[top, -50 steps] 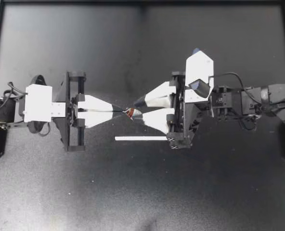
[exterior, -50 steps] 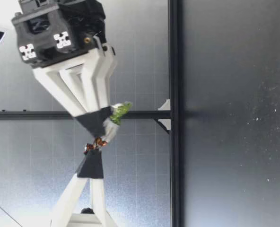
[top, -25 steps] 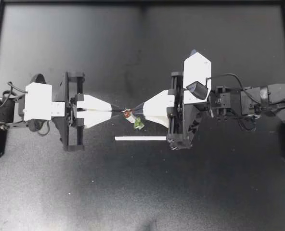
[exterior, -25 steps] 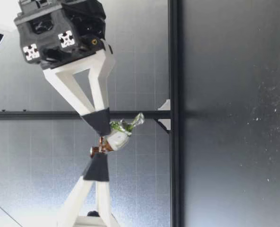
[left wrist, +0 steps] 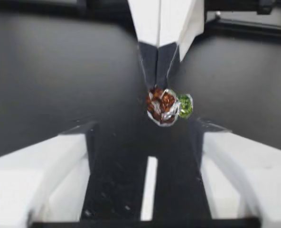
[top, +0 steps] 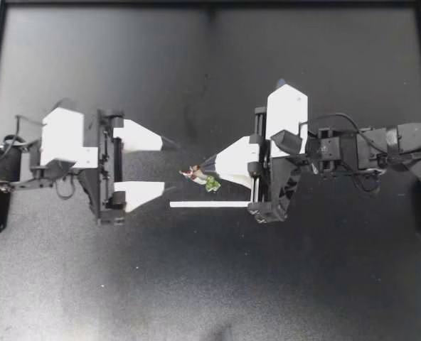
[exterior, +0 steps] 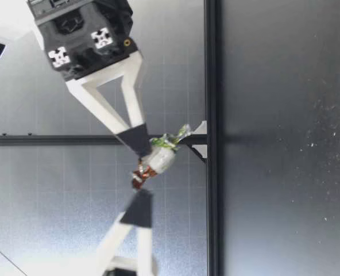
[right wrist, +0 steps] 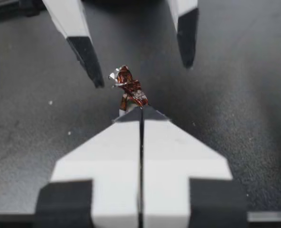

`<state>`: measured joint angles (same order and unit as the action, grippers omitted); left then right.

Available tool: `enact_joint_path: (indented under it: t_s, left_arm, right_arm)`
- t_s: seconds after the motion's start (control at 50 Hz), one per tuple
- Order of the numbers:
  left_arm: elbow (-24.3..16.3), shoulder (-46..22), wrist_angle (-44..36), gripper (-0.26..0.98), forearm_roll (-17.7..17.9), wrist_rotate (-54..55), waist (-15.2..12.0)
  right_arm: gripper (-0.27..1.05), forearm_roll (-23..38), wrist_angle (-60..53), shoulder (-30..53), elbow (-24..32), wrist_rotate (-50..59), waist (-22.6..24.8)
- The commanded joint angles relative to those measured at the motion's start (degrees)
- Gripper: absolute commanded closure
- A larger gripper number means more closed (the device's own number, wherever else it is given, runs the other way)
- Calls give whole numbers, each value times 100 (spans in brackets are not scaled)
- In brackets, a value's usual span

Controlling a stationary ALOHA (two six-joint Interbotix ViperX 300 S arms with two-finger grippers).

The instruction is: Pick up the candy and unwrap it.

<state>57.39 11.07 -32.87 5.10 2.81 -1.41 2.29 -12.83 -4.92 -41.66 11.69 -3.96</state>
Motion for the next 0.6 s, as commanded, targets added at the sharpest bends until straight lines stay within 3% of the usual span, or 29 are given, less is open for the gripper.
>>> enact_joint_path:
  t_s: [0.0, 0.58]
  left_arm:
    - [-202, -18, 220, 9, 0, 369, 0]
    - [-773, -396, 501, 10, -18, 659, -53]
  right_arm:
    - [97, 9, 62, -167, 185, -18, 9]
    - [97, 9, 141, -141, 246, -26, -44]
